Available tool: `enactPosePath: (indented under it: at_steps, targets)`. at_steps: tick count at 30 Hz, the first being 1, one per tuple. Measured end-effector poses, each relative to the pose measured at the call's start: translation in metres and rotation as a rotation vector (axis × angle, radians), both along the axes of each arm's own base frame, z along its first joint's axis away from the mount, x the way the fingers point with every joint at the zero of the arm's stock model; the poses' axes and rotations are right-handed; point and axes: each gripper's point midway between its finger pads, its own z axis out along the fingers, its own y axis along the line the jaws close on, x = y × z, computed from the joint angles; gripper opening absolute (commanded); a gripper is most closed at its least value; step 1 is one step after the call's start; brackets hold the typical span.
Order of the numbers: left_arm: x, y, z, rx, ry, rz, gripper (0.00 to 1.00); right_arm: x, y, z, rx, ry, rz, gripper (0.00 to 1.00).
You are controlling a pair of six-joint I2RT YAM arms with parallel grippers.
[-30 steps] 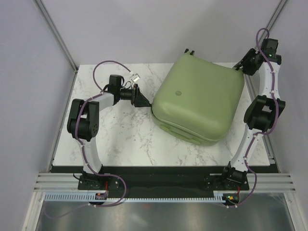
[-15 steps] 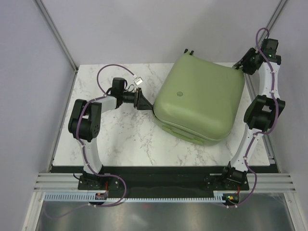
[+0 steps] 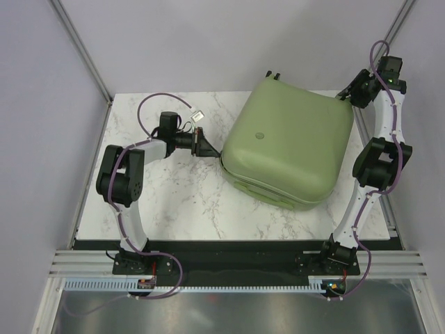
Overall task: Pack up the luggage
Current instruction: Zip the luggage at the center of the board.
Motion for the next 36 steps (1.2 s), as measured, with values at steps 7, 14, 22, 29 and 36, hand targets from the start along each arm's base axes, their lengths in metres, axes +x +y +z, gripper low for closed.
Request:
enactPosePath:
  at_steps: [7, 14, 22, 29, 36]
  targets:
    - [-0.002, 0.002, 0.001, 0.014, -0.030, 0.028, 0.02, 0.001, -0.001, -0.001, 0.007, -0.001, -0.017, 0.00]
    - [-0.011, -0.001, 0.002, 0.034, -0.046, 0.047, 0.02, 0.002, -0.003, -0.001, -0.039, -0.005, -0.072, 0.00]
    - [-0.016, -0.005, 0.007, 0.048, -0.059, 0.056, 0.02, 0.002, -0.004, 0.000, -0.106, 0.007, -0.122, 0.00]
    - [-0.035, -0.008, 0.010, 0.072, -0.029, 0.053, 0.02, 0.004, -0.001, 0.000, -0.175, 0.015, -0.151, 0.00]
    - [-0.048, -0.012, 0.012, 0.097, -0.005, 0.047, 0.02, 0.006, 0.002, 0.000, -0.207, 0.019, -0.164, 0.00]
